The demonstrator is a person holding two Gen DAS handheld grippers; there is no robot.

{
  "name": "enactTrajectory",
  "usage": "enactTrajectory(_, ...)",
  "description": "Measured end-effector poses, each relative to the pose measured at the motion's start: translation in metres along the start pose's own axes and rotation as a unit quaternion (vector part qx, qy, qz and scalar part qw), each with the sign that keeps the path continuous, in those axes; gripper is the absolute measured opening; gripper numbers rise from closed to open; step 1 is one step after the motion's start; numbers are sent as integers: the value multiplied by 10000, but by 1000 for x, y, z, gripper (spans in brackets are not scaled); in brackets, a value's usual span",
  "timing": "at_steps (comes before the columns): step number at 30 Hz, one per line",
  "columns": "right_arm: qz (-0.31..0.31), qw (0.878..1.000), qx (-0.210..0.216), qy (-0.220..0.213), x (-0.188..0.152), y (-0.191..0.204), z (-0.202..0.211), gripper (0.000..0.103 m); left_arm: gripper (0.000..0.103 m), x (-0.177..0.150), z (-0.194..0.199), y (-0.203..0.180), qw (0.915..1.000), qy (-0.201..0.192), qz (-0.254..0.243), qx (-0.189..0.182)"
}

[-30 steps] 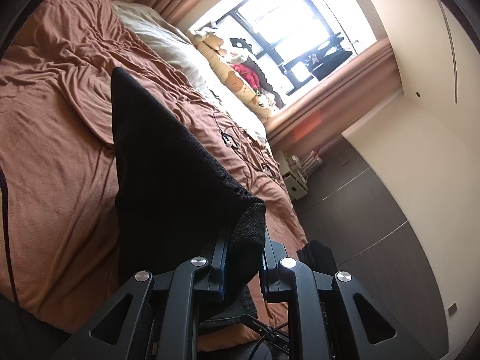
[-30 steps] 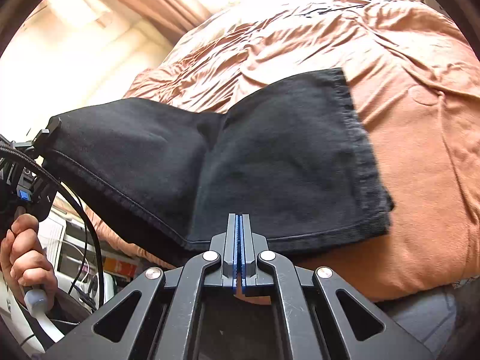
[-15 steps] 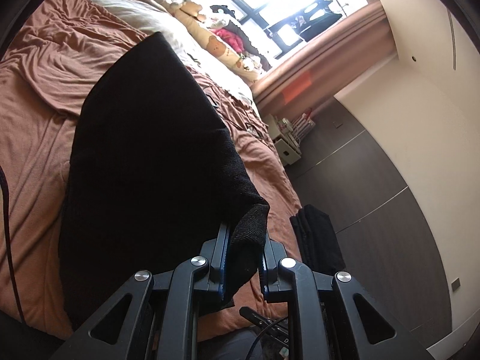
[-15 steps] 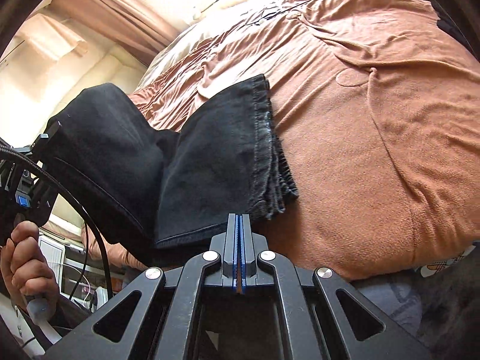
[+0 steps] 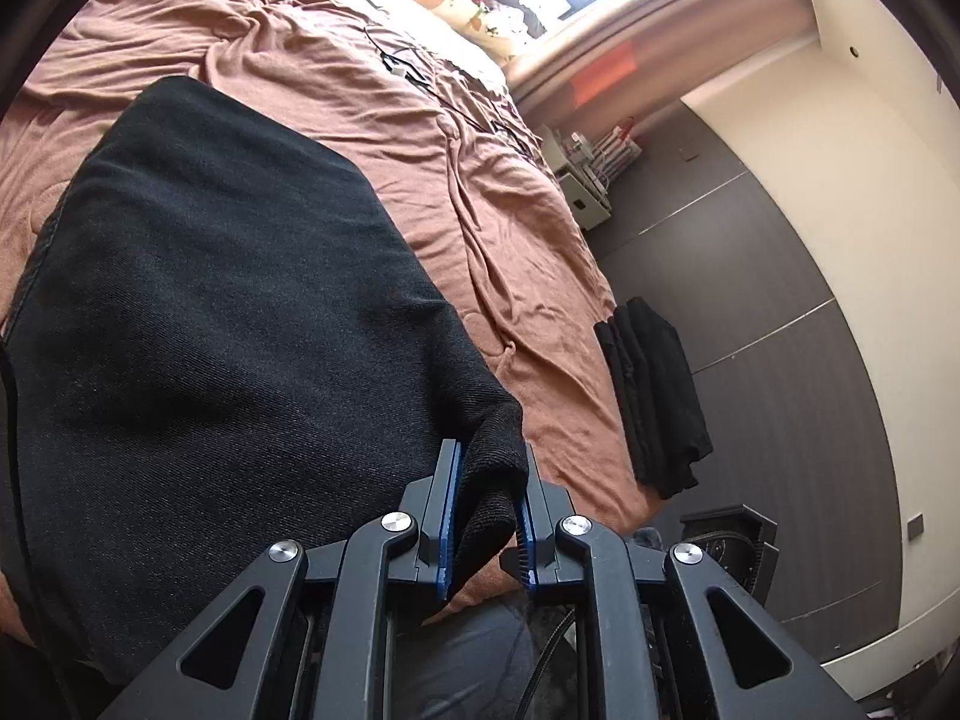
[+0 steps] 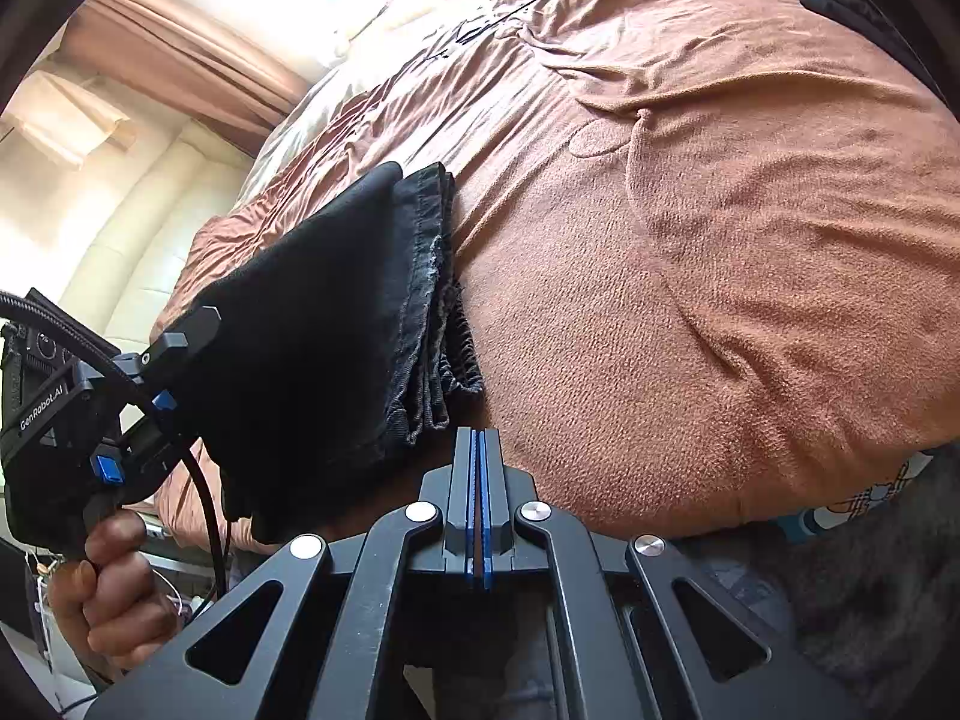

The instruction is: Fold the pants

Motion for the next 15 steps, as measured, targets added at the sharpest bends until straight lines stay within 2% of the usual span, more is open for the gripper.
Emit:
enactTrajectory(4,-4,10000,39,-34,1,0,1,0,17,-10,3,-4,9999,96,-102,-40)
enactTrajectory(10,54,10000,69,-48,-1,6,5,0,18,-31,-13,-6,9990,398,-180,-9)
enactTrajectory(12,33,9999,143,-48,1,6,5,0,30,-32,-16,-6,9984,535,-154,-13)
enactTrajectory(14,-19,9997,255,-60,3,7,7,0,39,-33,-15,-6,9978,631,-96,-204)
enactTrajectory(15,-44,9994,328,-65,4,7,7,0,51,-33,-12,-6,9977,629,-117,-236)
Point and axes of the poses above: each gripper's, at about its wrist camera, not at the fingertips, and z roughly against the way its jaws point, y to its left, x to its top, the point moved 1 cm from there along -z, roughly the way its jaws point, and after that the axes turned 15 degrees about x, right-handed, at the moved point
